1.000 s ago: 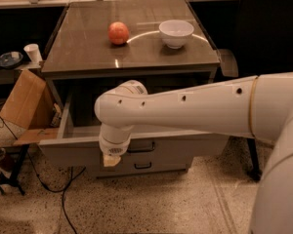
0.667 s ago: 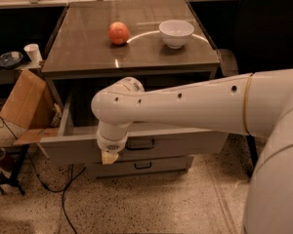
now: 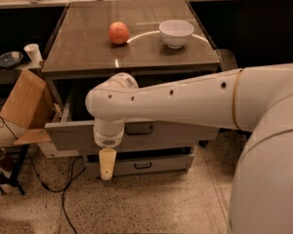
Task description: Close top drawer
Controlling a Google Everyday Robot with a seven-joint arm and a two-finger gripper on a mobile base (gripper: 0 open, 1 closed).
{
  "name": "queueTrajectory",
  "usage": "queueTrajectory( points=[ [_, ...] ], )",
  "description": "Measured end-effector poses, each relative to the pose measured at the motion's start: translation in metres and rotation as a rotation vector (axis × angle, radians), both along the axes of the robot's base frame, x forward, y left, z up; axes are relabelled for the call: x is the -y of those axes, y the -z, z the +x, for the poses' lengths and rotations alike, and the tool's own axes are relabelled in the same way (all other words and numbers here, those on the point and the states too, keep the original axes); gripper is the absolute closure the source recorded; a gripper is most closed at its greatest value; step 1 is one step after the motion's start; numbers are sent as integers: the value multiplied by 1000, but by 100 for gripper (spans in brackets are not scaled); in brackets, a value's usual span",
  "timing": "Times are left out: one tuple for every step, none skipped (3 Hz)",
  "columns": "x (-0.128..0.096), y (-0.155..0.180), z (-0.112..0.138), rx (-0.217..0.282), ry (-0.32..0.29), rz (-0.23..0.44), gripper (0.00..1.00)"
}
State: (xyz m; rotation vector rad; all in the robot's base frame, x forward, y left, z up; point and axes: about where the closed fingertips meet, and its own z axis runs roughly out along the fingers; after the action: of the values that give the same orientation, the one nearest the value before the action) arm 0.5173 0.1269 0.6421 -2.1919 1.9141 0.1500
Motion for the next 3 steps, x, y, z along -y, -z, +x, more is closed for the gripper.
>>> queueTrajectory(
  points=[
    [5,0,10,17,19,-19,0],
    [12,4,15,22,35,-33,0],
    [12,4,15,23,35,-33,0]
  ],
)
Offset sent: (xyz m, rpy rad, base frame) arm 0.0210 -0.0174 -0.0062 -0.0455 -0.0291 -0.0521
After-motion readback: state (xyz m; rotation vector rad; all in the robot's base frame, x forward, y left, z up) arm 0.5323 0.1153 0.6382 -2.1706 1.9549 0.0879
